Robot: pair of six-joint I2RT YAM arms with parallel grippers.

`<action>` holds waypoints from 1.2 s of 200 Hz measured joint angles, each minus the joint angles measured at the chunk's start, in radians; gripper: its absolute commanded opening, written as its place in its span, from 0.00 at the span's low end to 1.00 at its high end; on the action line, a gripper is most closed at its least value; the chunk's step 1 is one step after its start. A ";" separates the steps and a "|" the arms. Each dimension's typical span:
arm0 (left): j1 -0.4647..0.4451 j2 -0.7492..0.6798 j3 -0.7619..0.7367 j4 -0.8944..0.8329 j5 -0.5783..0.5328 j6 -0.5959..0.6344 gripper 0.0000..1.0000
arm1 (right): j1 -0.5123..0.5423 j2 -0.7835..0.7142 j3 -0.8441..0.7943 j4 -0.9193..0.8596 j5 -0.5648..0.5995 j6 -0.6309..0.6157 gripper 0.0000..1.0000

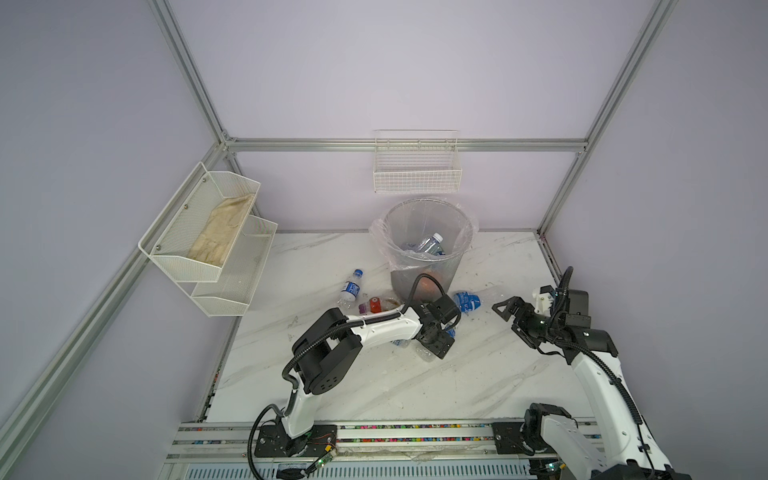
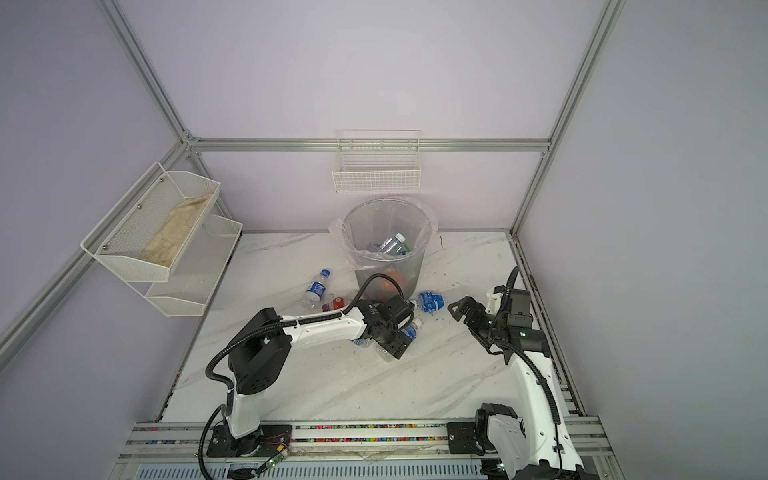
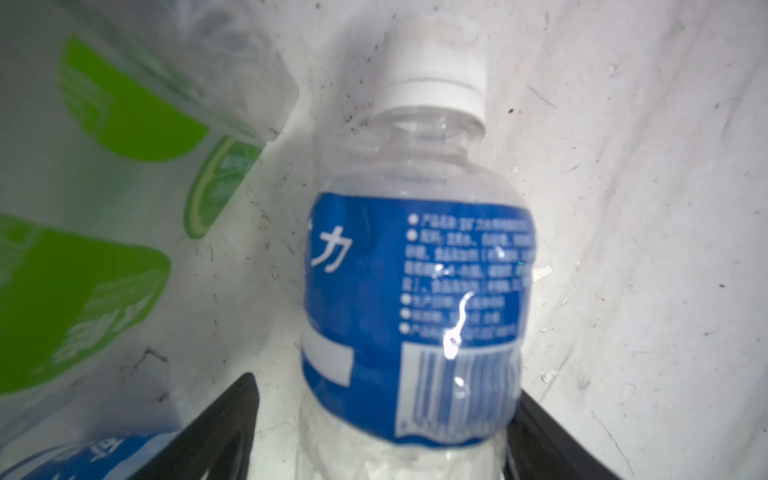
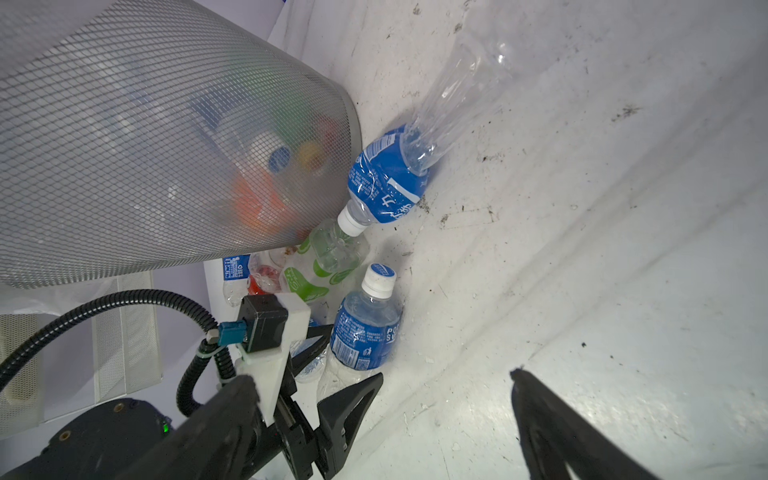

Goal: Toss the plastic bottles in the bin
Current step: 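Lower the left gripper and close it on a blue-labelled water bottle, then lift the blue-labelled bottle upright with the left gripper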

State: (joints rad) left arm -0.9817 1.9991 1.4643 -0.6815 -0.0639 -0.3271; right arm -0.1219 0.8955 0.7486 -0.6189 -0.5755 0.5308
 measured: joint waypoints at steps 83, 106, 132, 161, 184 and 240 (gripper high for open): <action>-0.034 0.009 0.037 -0.043 -0.037 0.008 0.37 | 0.000 0.000 -0.001 0.006 -0.009 0.007 0.97; -0.035 0.003 0.037 -0.048 -0.047 0.009 0.37 | 0.000 0.000 -0.002 0.006 -0.009 0.007 0.97; -0.035 -0.010 0.037 -0.051 -0.056 0.010 0.36 | 0.000 -0.006 -0.009 0.009 -0.009 0.008 0.97; -0.038 -0.032 0.037 -0.053 -0.065 0.012 0.36 | 0.000 -0.013 -0.014 0.009 -0.009 0.008 0.97; -0.048 -0.048 0.050 -0.066 -0.077 0.026 0.36 | 0.000 -0.016 -0.014 0.010 -0.009 0.009 0.97; -0.076 -0.103 0.139 -0.105 -0.113 0.062 0.36 | 0.000 -0.017 -0.016 0.011 -0.009 0.014 0.97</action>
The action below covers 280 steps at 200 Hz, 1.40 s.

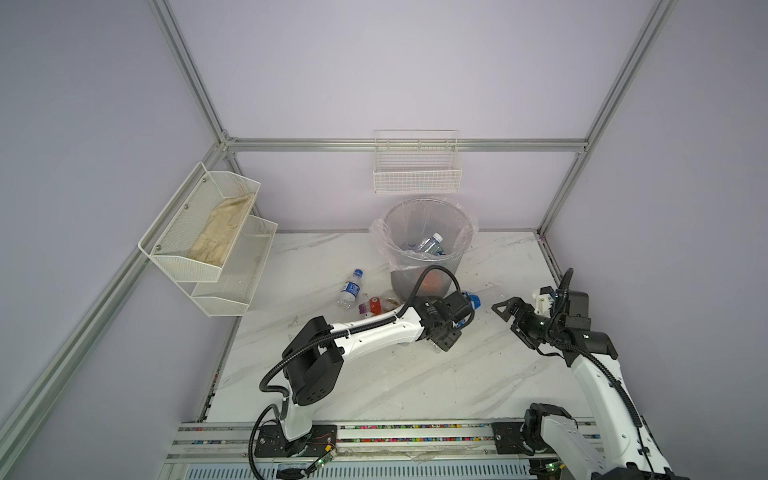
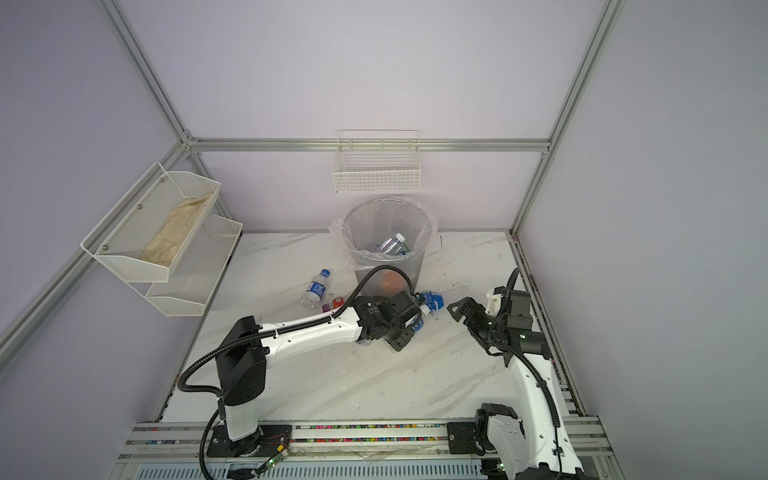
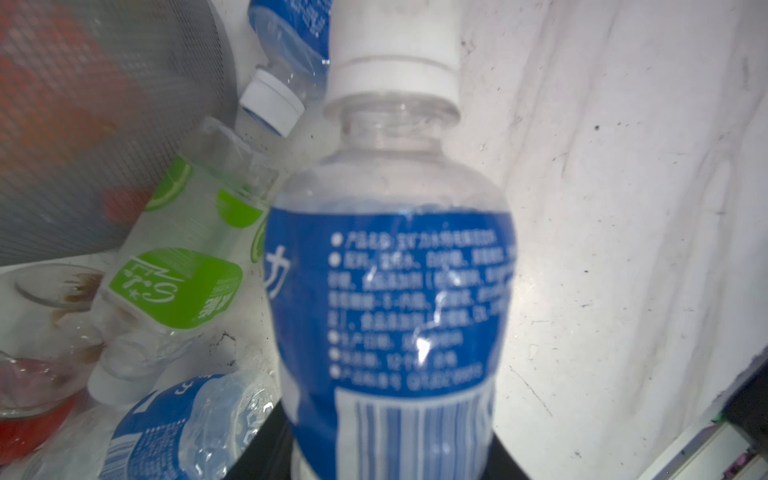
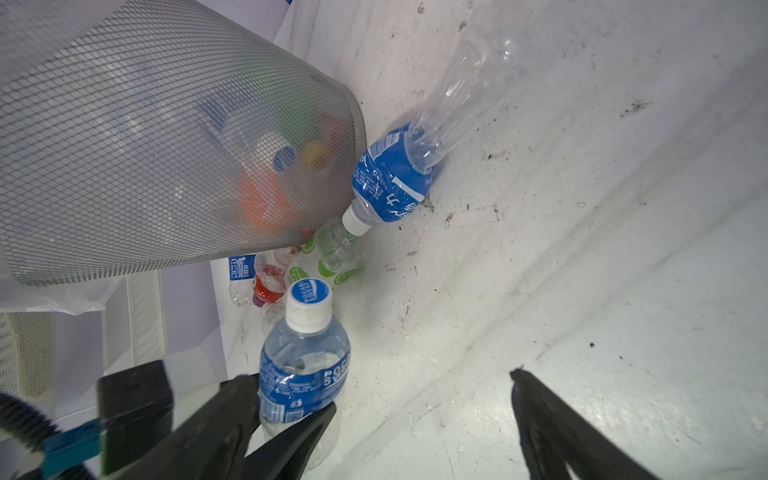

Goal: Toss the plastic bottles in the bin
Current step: 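Lift the blue-labelled bottle upright with the left gripper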

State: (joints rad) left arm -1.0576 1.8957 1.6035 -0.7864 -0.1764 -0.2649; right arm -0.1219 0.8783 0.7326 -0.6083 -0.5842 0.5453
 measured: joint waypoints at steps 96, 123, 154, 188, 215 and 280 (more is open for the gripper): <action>-0.039 -0.090 0.247 -0.079 -0.069 0.145 0.36 | 0.000 -0.003 -0.011 0.000 0.000 0.004 0.97; -0.045 -0.140 0.303 -0.093 -0.087 0.181 0.36 | 0.000 -0.004 -0.011 0.000 -0.002 0.006 0.97; -0.044 -0.209 0.351 -0.099 -0.109 0.207 0.36 | 0.000 -0.011 -0.011 0.000 -0.006 0.010 0.97; -0.044 -0.291 0.369 -0.094 -0.132 0.226 0.36 | 0.000 -0.016 -0.011 0.000 -0.008 0.014 0.97; -0.044 -0.366 0.369 -0.073 -0.150 0.236 0.36 | 0.000 -0.016 -0.011 0.000 -0.008 0.019 0.97; -0.042 -0.683 0.223 0.112 -0.214 0.251 0.36 | 0.000 -0.016 -0.011 0.000 -0.008 0.027 0.97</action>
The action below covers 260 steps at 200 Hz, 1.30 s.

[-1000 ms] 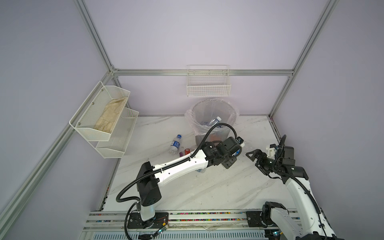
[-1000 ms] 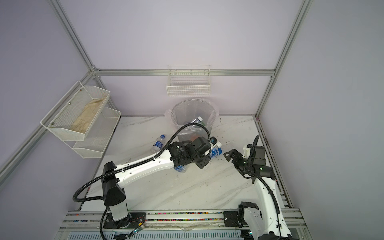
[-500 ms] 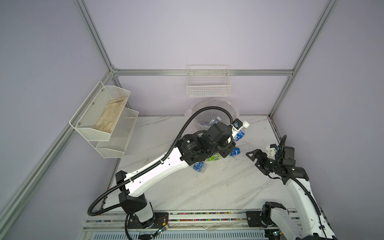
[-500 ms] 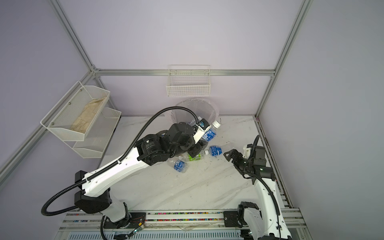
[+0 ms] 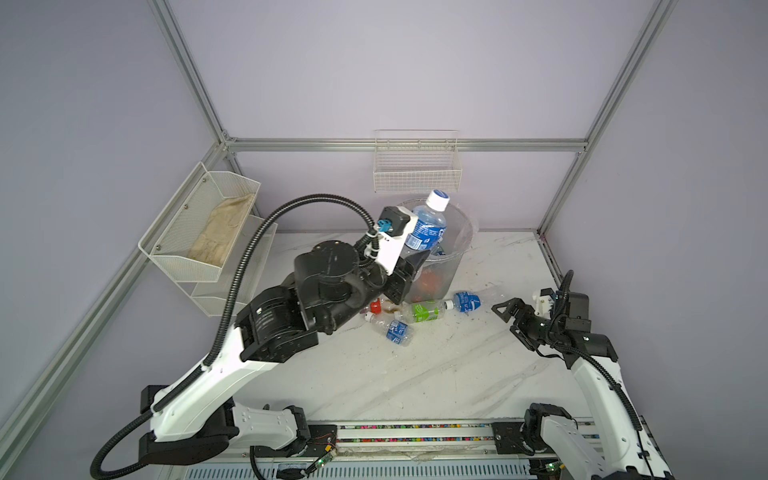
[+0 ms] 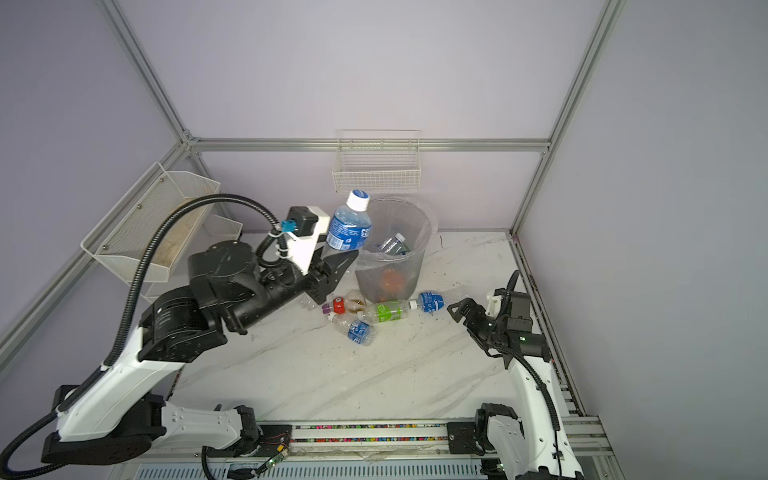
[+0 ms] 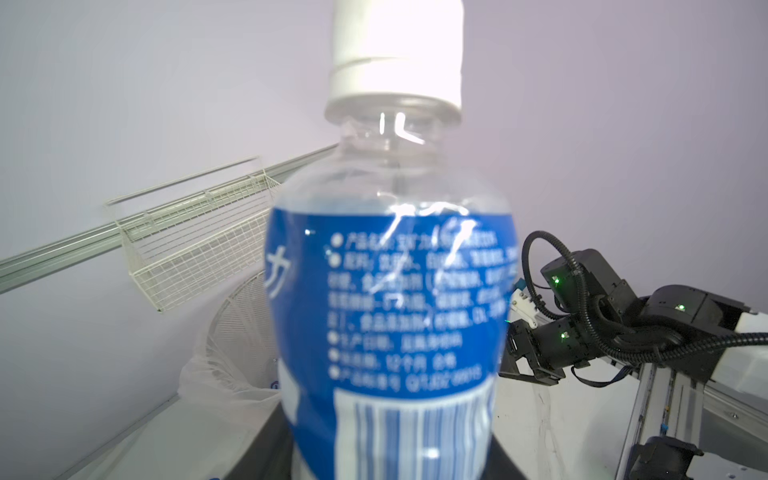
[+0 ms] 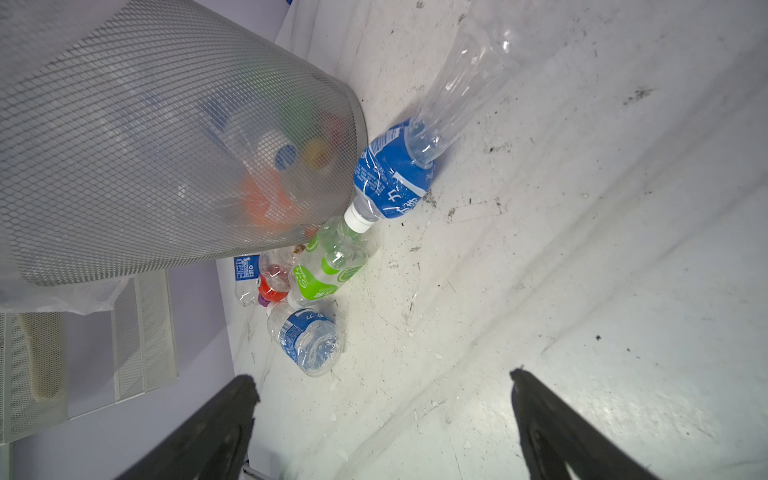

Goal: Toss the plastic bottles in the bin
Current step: 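Lift the blue-labelled bottle upright with the left gripper, then carry the blue-labelled bottle with the left gripper over the wastebasket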

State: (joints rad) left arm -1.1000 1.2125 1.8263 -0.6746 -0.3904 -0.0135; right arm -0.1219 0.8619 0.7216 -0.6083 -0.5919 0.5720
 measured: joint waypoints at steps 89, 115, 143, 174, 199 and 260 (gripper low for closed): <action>0.000 -0.069 -0.058 0.083 -0.038 0.000 0.36 | 0.000 -0.013 0.000 0.008 0.000 0.011 0.97; 0.000 -0.068 -0.058 0.084 -0.038 0.000 0.36 | 0.000 -0.014 0.000 0.009 0.000 0.011 0.97; 0.000 -0.068 -0.058 0.084 -0.039 0.000 0.36 | 0.000 -0.014 0.000 0.010 0.000 0.013 0.97; 0.000 -0.068 -0.058 0.084 -0.043 0.000 0.36 | 0.000 -0.010 0.000 0.013 0.000 0.018 0.97; 0.000 -0.068 -0.058 0.086 -0.047 0.003 0.35 | 0.000 -0.009 0.000 0.014 0.000 0.018 0.97; 0.000 -0.071 -0.058 0.186 -0.093 0.053 0.35 | 0.000 -0.004 0.000 0.021 0.000 0.022 0.97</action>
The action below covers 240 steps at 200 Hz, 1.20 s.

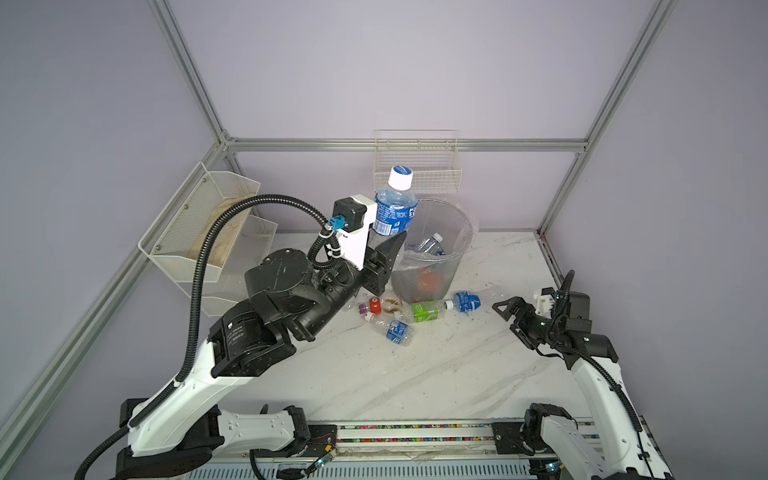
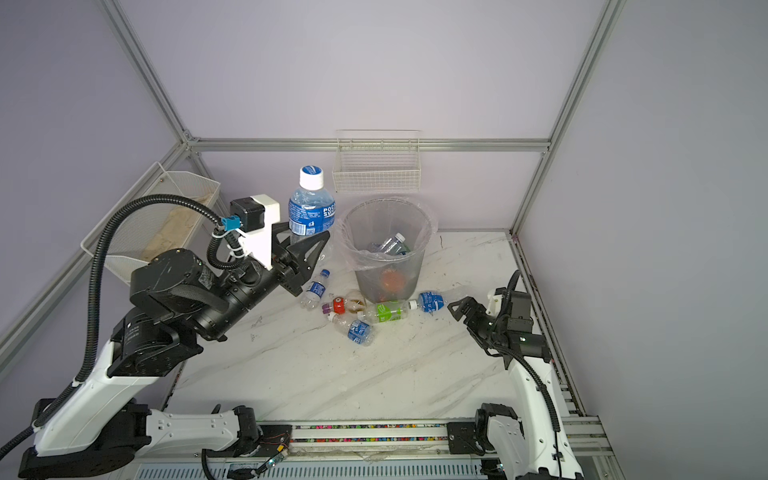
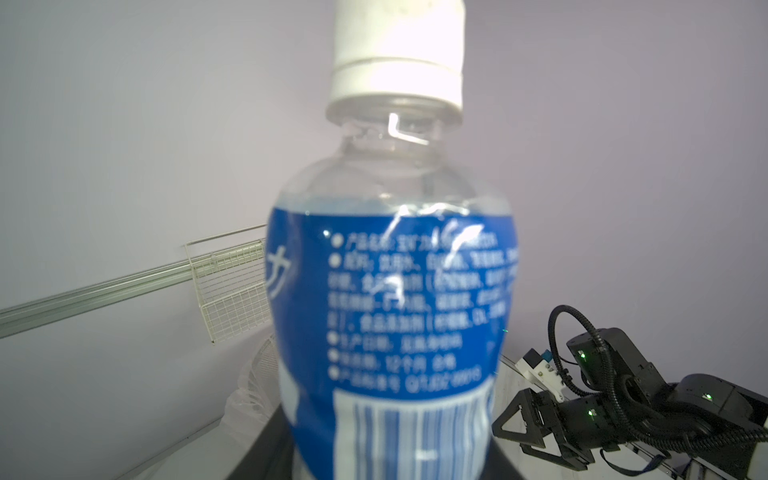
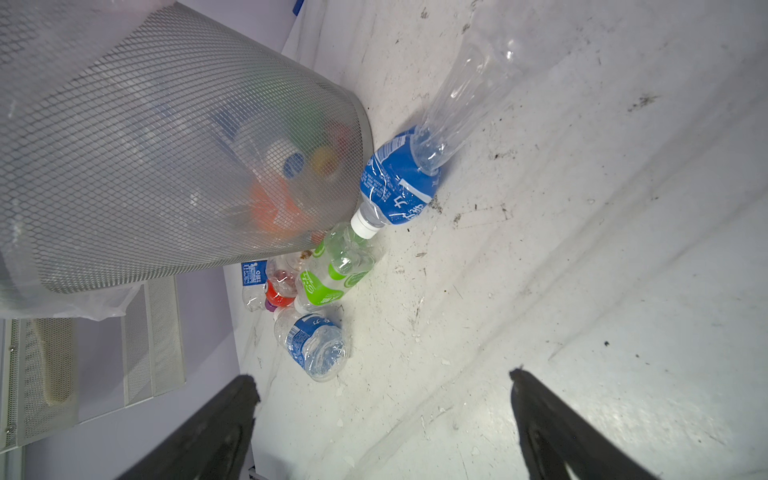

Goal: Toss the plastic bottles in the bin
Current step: 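Carry the blue-labelled bottle with the left gripper over the wastebasket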

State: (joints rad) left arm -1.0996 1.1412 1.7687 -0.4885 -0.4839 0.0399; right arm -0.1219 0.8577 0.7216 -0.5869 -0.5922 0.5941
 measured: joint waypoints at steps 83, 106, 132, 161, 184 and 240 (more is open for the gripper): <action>0.001 -0.001 0.001 0.248 -0.073 0.137 0.36 | 0.000 -0.002 -0.004 0.001 0.000 0.000 0.97; 0.009 0.024 0.007 0.273 -0.079 0.166 0.37 | 0.000 -0.002 -0.011 0.001 0.000 0.000 0.97; 0.063 0.103 0.058 0.258 -0.061 0.172 0.37 | 0.000 -0.002 -0.013 0.001 0.000 0.000 0.97; 0.241 0.274 0.206 0.126 0.057 0.059 0.43 | 0.000 -0.002 -0.013 0.001 -0.005 0.003 0.97; 0.354 0.470 0.378 -0.031 0.154 -0.034 0.98 | 0.000 -0.008 -0.013 -0.001 -0.008 0.001 0.97; 0.394 0.726 0.549 -0.382 0.289 -0.158 1.00 | 0.000 -0.025 -0.003 -0.010 -0.018 -0.002 0.97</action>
State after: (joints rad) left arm -0.7055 1.8671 2.3180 -0.8707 -0.1947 -0.1184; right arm -0.1219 0.8330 0.7185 -0.5964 -0.6102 0.5926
